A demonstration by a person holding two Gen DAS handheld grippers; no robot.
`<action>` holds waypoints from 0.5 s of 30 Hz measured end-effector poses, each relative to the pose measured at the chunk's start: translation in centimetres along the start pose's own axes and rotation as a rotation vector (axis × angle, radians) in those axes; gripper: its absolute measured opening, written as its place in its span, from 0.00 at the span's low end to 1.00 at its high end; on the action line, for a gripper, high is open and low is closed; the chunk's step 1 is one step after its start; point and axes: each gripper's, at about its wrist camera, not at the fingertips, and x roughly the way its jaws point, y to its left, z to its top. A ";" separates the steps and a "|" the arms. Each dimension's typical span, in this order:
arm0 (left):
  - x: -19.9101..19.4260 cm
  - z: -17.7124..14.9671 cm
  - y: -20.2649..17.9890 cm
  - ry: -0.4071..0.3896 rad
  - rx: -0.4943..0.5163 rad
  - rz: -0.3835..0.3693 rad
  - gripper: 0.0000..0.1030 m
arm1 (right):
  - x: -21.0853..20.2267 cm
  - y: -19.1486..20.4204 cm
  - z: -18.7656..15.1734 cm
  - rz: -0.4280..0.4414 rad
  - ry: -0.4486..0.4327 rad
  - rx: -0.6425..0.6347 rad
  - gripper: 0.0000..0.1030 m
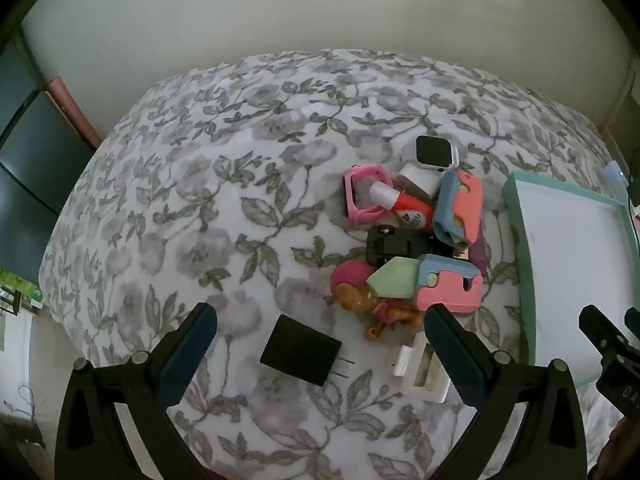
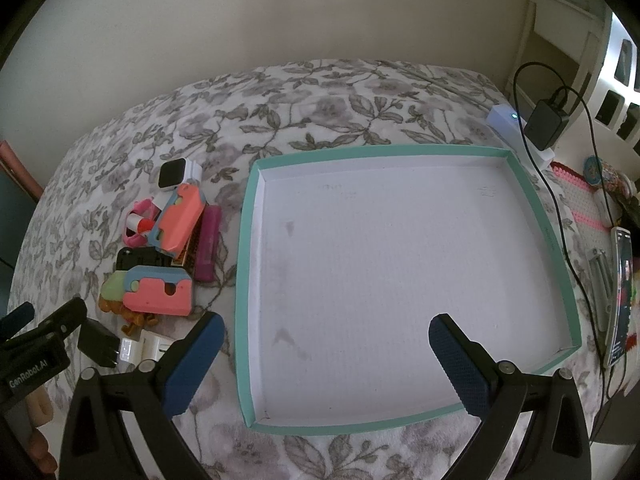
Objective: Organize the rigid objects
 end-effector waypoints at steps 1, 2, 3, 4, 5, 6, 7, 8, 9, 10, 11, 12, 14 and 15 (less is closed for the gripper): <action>0.0 0.0 0.0 0.000 0.000 -0.001 1.00 | 0.0 0.0 0.0 0.000 0.000 0.000 1.00; 0.0 0.0 0.0 0.000 -0.002 -0.001 1.00 | 0.0 0.0 0.0 0.000 0.001 -0.001 1.00; 0.0 0.0 0.1 0.000 -0.004 -0.002 1.00 | 0.0 0.0 0.0 0.000 0.001 -0.001 1.00; 0.0 0.0 0.1 0.001 -0.006 -0.003 1.00 | 0.0 0.0 0.0 0.000 0.001 -0.001 1.00; 0.0 0.0 0.2 0.002 -0.008 -0.003 1.00 | 0.0 0.0 0.0 0.000 0.001 -0.001 1.00; 0.2 0.0 0.1 0.004 -0.009 -0.001 1.00 | 0.0 0.0 0.0 -0.001 0.001 -0.001 1.00; 0.2 0.0 0.1 0.006 -0.010 0.001 1.00 | 0.0 0.0 0.0 -0.001 0.001 -0.001 1.00; 0.1 -0.1 0.1 0.009 -0.011 0.003 1.00 | 0.0 0.0 0.0 -0.001 0.001 -0.001 1.00; 0.0 -0.4 0.3 0.013 -0.014 0.003 1.00 | 0.0 0.0 0.0 -0.001 0.001 -0.001 1.00; -0.1 -0.4 0.3 0.016 -0.015 0.006 1.00 | 0.0 0.0 0.0 -0.001 0.001 -0.001 1.00; 0.0 -0.3 0.3 0.016 -0.016 0.009 1.00 | 0.0 0.0 0.0 -0.001 0.001 -0.001 1.00; 0.0 -0.4 0.3 0.014 -0.017 0.013 1.00 | 0.0 0.0 0.0 -0.001 0.002 -0.001 1.00; 0.2 0.1 0.2 0.022 -0.016 0.019 1.00 | 0.0 -0.2 0.0 -0.001 0.002 -0.001 1.00; 0.3 0.1 0.2 0.025 -0.015 0.021 1.00 | 0.0 -0.3 0.0 -0.002 0.002 -0.001 1.00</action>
